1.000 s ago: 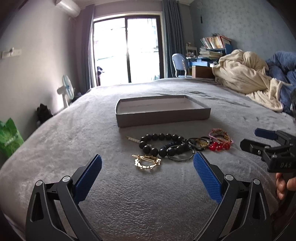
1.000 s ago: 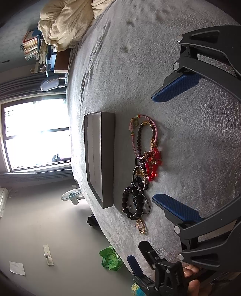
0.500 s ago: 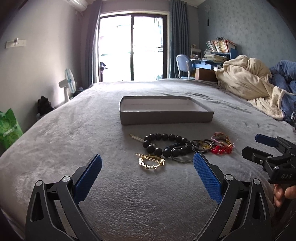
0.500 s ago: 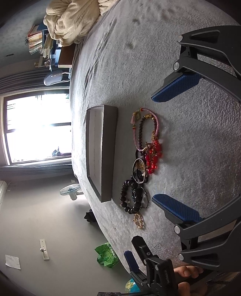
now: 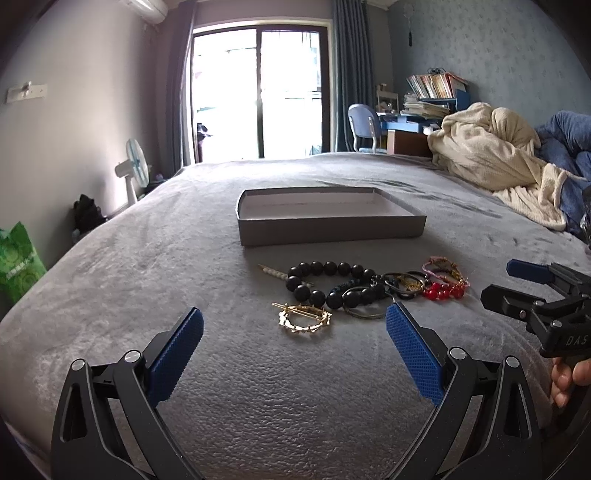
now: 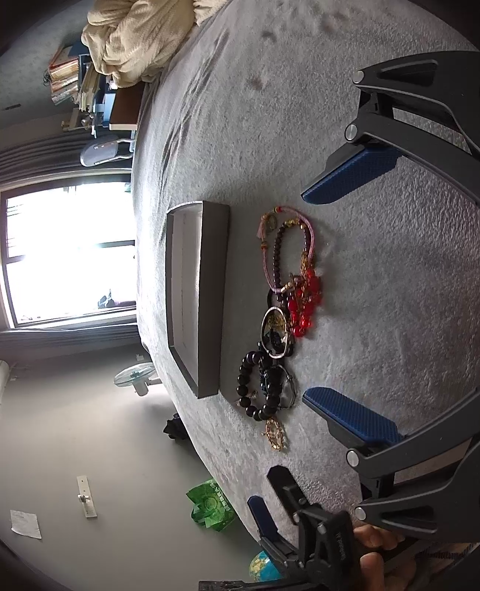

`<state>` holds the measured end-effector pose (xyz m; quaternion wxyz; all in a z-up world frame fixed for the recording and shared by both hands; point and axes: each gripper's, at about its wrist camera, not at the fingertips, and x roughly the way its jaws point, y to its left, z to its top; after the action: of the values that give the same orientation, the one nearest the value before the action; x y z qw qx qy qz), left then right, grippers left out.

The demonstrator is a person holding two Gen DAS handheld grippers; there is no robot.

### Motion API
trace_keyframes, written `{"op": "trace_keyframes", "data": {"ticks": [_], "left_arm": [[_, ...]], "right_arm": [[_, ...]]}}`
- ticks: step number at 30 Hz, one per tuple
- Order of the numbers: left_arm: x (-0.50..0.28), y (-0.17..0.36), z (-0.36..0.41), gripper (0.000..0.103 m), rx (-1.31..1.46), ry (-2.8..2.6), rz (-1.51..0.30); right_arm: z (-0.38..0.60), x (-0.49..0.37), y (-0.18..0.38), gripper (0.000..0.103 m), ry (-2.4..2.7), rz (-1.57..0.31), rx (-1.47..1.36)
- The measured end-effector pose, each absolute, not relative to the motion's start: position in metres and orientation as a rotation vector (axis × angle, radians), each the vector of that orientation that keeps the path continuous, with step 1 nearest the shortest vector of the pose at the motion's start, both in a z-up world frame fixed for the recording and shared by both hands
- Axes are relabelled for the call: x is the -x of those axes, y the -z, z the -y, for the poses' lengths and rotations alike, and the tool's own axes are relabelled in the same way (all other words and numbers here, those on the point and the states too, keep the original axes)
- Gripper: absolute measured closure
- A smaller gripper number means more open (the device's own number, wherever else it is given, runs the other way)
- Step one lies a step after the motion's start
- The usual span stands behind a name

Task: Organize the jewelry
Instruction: 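Grasp the red bead charm with the right tool while the left tool grasps the black bead bracelet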

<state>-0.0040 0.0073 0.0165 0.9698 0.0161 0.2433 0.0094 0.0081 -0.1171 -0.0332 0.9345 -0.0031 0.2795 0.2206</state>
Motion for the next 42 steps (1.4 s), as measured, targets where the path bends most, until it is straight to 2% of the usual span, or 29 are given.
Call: {"op": "trace_keyframes", "data": {"ticks": [4,11,13,18,20,22,32,42], "left_arm": [[0.005,-0.015,-0.006,0.005,-0.033,-0.011,-0.491],[0.005,-0.015,-0.008,0.005,-0.026,-0.006,-0.492],[0.004,-0.014,-0.008,0.005,-0.027,-0.005,-0.493],[0.005,-0.013,-0.009,0.005,-0.019,-0.002,-0.495],[0.005,-0.013,-0.009,0.005,-0.019,-0.001,-0.496],[0.005,-0.013,-0.008,0.005,-0.021,0.001,-0.497],[-0.005,-0.021,-0.007,0.005,-0.006,0.037,-0.509],[-0.053,-0.031,-0.005,0.007,-0.012,0.066,-0.592]], "right_arm": [[0.113,-0.01,0.034,0.013,-0.452,-0.579,0.012],[0.109,-0.026,0.035,0.016,-0.438,-0.607,-0.013],[0.104,-0.035,0.038,0.029,-0.432,-0.631,0.001],[0.094,-0.044,0.048,0.046,-0.42,-0.671,0.053],[0.092,-0.045,0.05,0.058,-0.423,-0.674,0.065],[0.092,-0.044,0.05,0.076,-0.43,-0.669,0.069],[0.109,-0.025,0.032,0.076,-0.469,-0.592,0.022],[0.143,-0.016,0.02,0.076,-0.417,-0.55,-0.061]]}}
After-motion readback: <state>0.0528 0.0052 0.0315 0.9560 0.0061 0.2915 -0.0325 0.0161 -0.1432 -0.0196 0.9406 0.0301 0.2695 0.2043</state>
